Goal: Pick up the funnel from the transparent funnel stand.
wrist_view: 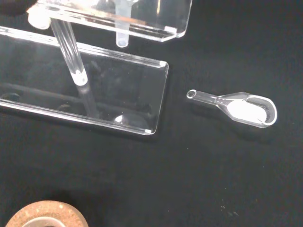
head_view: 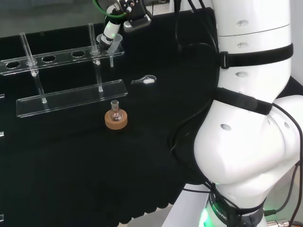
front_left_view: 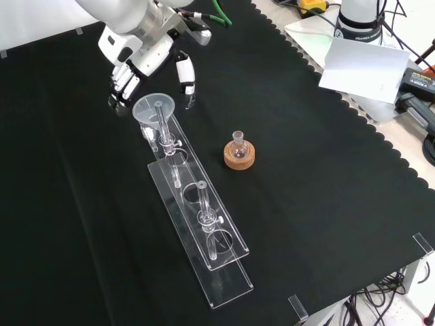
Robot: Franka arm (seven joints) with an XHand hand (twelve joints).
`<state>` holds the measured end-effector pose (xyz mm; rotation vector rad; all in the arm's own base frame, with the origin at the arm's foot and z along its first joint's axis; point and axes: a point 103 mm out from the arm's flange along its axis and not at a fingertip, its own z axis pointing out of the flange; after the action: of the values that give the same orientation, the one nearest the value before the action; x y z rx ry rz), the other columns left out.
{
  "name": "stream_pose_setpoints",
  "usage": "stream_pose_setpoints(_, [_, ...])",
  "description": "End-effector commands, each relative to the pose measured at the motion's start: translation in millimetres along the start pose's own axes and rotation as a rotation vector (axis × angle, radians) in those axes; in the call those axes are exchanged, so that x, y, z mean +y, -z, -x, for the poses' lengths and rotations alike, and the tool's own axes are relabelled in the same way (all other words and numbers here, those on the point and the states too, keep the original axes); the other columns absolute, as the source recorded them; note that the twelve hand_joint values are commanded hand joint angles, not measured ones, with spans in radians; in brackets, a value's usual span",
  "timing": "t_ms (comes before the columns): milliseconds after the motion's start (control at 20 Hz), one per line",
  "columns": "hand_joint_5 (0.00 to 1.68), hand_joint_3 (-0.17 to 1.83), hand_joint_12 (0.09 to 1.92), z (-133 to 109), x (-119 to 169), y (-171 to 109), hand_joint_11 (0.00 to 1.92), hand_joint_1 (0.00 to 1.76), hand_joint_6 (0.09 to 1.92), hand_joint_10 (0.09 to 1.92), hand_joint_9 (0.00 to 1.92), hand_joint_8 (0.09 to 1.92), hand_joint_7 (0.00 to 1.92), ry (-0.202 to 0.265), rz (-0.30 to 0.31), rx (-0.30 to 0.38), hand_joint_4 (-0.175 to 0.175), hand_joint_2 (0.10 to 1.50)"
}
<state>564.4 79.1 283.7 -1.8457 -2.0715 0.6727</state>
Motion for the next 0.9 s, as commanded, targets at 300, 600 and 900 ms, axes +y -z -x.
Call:
stream_pose_setpoints(300, [0.14, 0.29, 1.39, -5.6, 12.2, -8.4, 0.21, 0.60, 0.09, 0.71, 0.26, 0.48, 0.01, -0.012, -0.018, -0.030, -0.042, 0.66])
stream_pose_setpoints(600, [0.50, 0.31, 1.35, 0.0, 11.7, -6.8, 0.27, 0.70, 0.13, 0.63, 0.47, 0.61, 0.15, -0.028, 0.056, -0.077, -0.026, 0.71])
stream_pose_setpoints(900, [0.90, 0.40, 1.27, -4.7, -6.6, 16.0, 0.46, 0.83, 0.69, 0.53, 0.69, 0.64, 0.41, -0.101, 0.209, -0.175, 0.061, 0.76])
